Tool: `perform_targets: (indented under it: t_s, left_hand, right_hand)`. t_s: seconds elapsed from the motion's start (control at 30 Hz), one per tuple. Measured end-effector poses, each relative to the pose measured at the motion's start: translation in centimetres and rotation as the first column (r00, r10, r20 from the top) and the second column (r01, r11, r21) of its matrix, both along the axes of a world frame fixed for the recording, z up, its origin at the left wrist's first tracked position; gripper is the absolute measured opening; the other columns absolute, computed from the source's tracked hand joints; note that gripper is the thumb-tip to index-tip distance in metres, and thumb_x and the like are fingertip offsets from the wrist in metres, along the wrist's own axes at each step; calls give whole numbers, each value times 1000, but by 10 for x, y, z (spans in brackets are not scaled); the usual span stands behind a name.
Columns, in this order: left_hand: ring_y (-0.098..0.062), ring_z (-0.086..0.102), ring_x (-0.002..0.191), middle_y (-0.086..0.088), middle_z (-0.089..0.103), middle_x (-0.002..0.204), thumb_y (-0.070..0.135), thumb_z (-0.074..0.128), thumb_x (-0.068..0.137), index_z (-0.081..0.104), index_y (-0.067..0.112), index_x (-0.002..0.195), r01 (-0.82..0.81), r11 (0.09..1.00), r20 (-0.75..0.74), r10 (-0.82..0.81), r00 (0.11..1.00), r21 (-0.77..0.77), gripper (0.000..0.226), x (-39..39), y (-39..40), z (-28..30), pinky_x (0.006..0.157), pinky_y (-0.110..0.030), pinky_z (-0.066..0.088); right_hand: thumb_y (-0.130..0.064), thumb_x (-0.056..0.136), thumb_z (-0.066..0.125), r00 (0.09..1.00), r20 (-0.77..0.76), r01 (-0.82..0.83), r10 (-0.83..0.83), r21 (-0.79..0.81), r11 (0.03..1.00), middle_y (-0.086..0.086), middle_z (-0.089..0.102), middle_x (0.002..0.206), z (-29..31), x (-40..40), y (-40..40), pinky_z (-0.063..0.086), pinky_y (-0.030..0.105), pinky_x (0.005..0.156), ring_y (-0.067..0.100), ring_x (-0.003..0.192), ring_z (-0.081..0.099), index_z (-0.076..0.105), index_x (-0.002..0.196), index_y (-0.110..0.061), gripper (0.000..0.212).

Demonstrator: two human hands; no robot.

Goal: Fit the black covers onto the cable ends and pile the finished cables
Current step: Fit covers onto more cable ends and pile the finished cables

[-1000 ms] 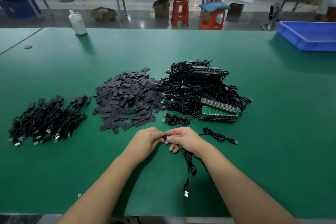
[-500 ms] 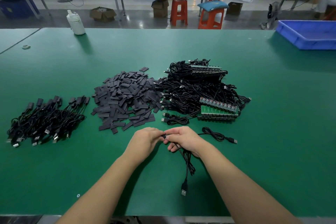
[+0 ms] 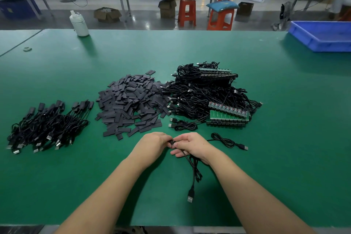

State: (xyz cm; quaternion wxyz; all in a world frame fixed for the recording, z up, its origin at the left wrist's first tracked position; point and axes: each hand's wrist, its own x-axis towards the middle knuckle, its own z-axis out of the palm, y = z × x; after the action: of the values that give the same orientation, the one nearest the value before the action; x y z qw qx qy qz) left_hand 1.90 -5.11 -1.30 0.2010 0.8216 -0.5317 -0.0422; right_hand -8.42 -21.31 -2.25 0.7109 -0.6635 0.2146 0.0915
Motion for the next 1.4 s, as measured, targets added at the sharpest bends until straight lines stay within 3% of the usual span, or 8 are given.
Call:
perform_targets:
  t_s: [0.2, 0.63, 0.97, 1.13, 1.4]
  left_hand:
    - [-17, 63, 92, 4, 70, 98, 22, 56, 97, 70, 16, 109, -22, 999, 52, 20, 998, 48, 19, 4, -1, 0, 83, -33, 48]
    - [-15, 62, 89, 8, 68, 95, 22, 54, 98, 69, 19, 103, 10, 999, 112, -15, 994, 47, 16, 0, -4, 1, 76, -31, 49]
    - [-14, 64, 85, 7, 70, 91, 28, 55, 97, 69, 21, 98, -1, 996, 122, -10, 993, 85, 15, -1, -5, 0, 73, -33, 51]
    - [-16, 63, 84, 6, 67, 92, 36, 46, 102, 63, 23, 106, 0, 986, 181, -30, 983, 169, 21, 0, -5, -2, 71, -31, 48]
    - [-18, 62, 98, 5, 63, 106, 19, 48, 97, 60, 21, 115, 53, 966, 195, -105, 975, 254, 22, 0, -6, 2, 78, -30, 47]
  right_hand:
    - [-9, 99, 61, 1000, -15, -26, 26, -46, 999, 13, 74, 89, -2, 3, 1, 61, 27, 71, 21, 82, 75, 69, 104, 0, 13]
    - [-6, 101, 56, 999, -20, -32, 31, -53, 998, 11, 72, 78, 1, 0, 4, 62, 27, 67, 21, 71, 74, 69, 93, -5, 15]
    - [-7, 102, 53, 997, -28, -71, 68, -91, 993, 12, 71, 78, 3, 0, 4, 60, 26, 64, 20, 69, 73, 68, 92, -6, 19]
    - [-7, 103, 53, 997, -36, -70, 67, -99, 993, 13, 71, 79, 2, 0, 3, 60, 27, 65, 22, 70, 73, 67, 99, 0, 16]
    - [-10, 102, 55, 999, 5, -32, 33, -39, 999, 13, 71, 85, 2, 0, 3, 59, 26, 61, 20, 72, 73, 66, 103, -2, 14]
